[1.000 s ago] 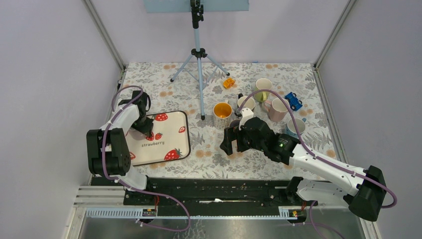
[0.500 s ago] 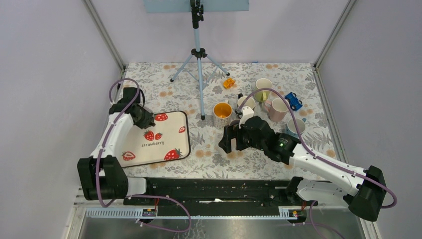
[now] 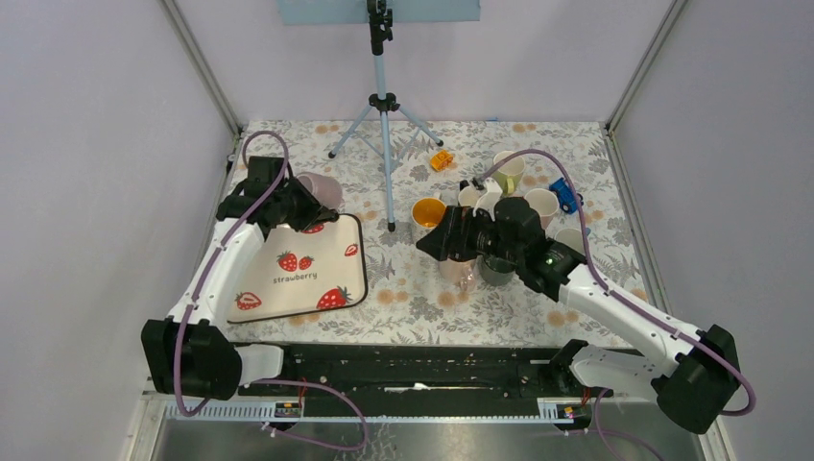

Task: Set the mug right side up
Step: Turn over the cup on the tray.

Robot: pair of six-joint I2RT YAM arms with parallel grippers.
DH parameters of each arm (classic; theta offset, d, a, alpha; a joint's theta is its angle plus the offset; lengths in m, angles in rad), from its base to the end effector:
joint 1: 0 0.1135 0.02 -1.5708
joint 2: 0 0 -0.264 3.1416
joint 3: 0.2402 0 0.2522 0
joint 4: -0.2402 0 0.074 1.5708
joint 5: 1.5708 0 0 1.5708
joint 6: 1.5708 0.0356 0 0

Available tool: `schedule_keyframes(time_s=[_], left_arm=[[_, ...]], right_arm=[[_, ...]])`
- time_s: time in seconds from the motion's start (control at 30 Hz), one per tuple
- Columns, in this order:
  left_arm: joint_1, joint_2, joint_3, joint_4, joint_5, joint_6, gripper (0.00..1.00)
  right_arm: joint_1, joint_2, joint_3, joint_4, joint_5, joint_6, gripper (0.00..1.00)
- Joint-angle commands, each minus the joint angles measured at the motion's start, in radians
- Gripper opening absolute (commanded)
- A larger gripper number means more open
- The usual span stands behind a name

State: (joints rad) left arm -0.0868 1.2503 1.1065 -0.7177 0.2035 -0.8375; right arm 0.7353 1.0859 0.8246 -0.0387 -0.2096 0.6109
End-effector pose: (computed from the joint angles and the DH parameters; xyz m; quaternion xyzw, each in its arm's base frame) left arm 0.2572 -0.0296 0.3057 -0.3092 0.8809 -0.2393 0.2668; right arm 0.1827 0.1752 0.3096 -0.1117 0.7950 0.4338 0.4090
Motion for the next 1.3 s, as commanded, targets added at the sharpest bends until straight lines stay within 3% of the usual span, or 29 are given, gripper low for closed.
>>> schedule_keyframes(time_s=[0.0,0.4,0.7,1.0,1.27], left_arm=[[-0.037,-0.044,0.079,0.186,0.152,0.009,0.00],[-0.137,-0.054,0.086,0.479,0.420,-0.039,0.00],[-0.206,-0.084,-0.004,0.851,0.541,-0.187,0.00],[-0.295,-0.066,-0.009,0.953,0.559,-0.210,0.00],[-0.341,-0.064,-0.031,1.012,0.572,-0.219,0.00]], right_arm=[[-0.050,0.019,0.013,0.187,-0.160,0.093,1.00],[-0.155,0.098,-0.007,0.525,-0.353,0.266,1.00],[-0.200,0.167,0.015,0.720,-0.435,0.410,0.97],[-0.226,0.191,0.030,0.844,-0.444,0.504,0.89],[-0.248,0.175,0.024,0.908,-0.446,0.561,0.76]])
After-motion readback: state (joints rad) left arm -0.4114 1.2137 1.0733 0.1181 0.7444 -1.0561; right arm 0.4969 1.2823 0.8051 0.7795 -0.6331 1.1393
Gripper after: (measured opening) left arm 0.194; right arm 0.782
